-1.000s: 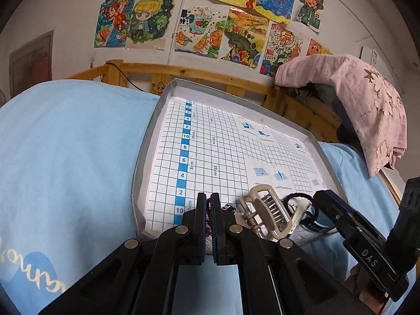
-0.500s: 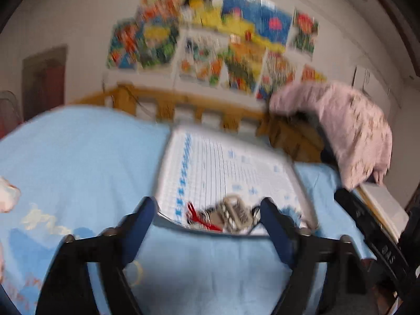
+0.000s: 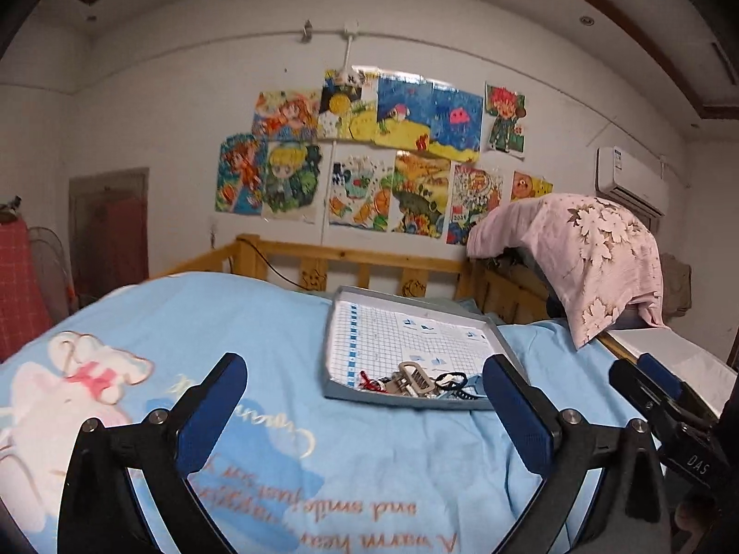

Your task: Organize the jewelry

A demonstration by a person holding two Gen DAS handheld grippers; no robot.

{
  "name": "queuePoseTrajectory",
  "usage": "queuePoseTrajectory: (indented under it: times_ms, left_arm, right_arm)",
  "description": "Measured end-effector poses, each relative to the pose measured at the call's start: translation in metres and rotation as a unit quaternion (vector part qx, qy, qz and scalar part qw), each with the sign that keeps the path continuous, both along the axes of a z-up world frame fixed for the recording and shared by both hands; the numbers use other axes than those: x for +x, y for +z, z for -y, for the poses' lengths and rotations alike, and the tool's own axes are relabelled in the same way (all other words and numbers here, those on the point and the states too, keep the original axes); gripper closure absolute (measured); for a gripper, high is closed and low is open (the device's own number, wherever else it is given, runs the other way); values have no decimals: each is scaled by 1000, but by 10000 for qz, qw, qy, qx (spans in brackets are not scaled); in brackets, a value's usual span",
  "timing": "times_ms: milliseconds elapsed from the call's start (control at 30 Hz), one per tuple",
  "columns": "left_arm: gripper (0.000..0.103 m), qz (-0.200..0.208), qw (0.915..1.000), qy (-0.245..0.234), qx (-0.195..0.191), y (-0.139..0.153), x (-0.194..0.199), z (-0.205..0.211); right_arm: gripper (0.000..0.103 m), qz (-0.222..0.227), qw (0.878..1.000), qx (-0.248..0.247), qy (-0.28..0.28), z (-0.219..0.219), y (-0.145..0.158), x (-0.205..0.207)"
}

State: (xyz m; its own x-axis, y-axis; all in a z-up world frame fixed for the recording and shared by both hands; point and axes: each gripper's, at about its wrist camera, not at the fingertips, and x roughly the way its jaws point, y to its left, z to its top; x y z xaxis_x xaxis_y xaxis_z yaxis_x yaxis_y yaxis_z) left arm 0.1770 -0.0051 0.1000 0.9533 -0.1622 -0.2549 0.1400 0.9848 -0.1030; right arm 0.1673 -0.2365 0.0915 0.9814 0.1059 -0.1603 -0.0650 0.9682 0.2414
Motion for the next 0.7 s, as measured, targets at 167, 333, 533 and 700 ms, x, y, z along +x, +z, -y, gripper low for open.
queuePoseTrajectory:
  times_ms: [167, 333, 533, 700]
  left_arm:
    - [0, 115, 9998, 131, 105, -7, -36, -8]
    - [0, 183, 9994, 268, 108, -21, -64, -15]
    - [0, 273, 9984, 429, 234, -40, -97, -21]
    - [0, 286, 9964, 648, 475, -54, -113, -20]
  right_arm:
    - [2, 125, 9998, -143, -21, -5, 0, -41]
    - [2, 190, 9992, -339, -94, -11, -7, -74]
    - [2, 285, 9981, -499, -222, -19, -17, -108]
    - [2, 227, 9971, -625, -376, -26, -28, -127]
